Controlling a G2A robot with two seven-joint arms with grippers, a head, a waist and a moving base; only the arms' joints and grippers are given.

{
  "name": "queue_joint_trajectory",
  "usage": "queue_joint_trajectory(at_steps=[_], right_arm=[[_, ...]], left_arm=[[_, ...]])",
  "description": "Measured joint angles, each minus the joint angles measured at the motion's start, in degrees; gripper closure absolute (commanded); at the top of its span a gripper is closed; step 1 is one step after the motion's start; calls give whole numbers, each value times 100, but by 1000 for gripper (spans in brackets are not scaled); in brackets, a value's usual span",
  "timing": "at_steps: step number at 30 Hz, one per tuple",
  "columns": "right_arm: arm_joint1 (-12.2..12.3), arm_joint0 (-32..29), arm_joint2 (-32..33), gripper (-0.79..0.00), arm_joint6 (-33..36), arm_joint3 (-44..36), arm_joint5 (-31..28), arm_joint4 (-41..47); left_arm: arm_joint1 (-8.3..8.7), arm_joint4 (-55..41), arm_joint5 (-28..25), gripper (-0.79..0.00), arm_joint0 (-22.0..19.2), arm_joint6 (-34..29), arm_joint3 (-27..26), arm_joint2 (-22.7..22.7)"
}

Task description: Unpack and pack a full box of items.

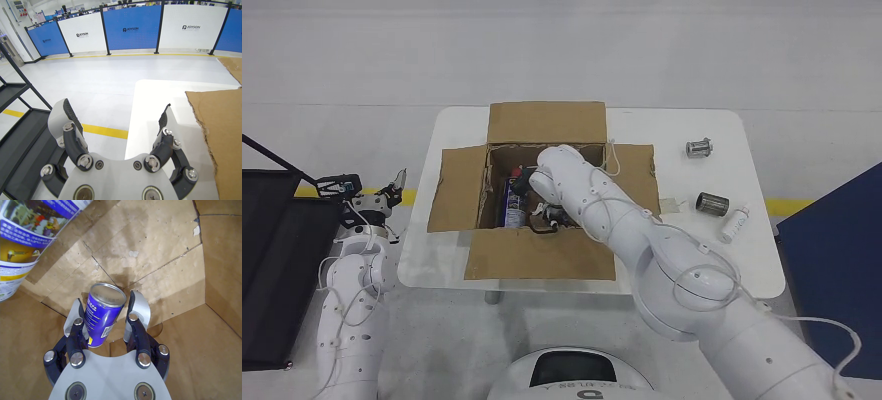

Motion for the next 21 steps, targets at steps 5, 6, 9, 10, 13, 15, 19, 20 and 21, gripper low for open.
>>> queue_joint_trajectory(at_steps=[5,6,9,10,13,15,19,20,21], right_arm=[[-26,46,99,0,-188,99,-175,83],[-21,73,140,0,-284,121,-242,125],[17,143,250,0,-628,158,-399,217],[34,161,282,0,-762,159,-435,237],[117,199,401,0,-1309,117,-580,296],[202,200,490,0,-1755,47,-711,324],[447,122,702,0,-2805,-187,-1094,361],[525,83,758,0,-3115,-248,-1139,339],[640,11,840,0,-3565,-359,-1147,301]], left_arm=[[0,0,0,-785,0,0,0,0],[0,0,0,-785,0,0,0,0],[0,0,0,-785,0,0,0,0],[0,0,0,-785,0,0,0,0],[0,0,0,-785,0,0,0,0],[0,0,0,-785,0,0,0,0],[0,0,0,-785,0,0,0,0],[0,0,0,-785,0,0,0,0],[0,0,0,-785,0,0,0,0]])
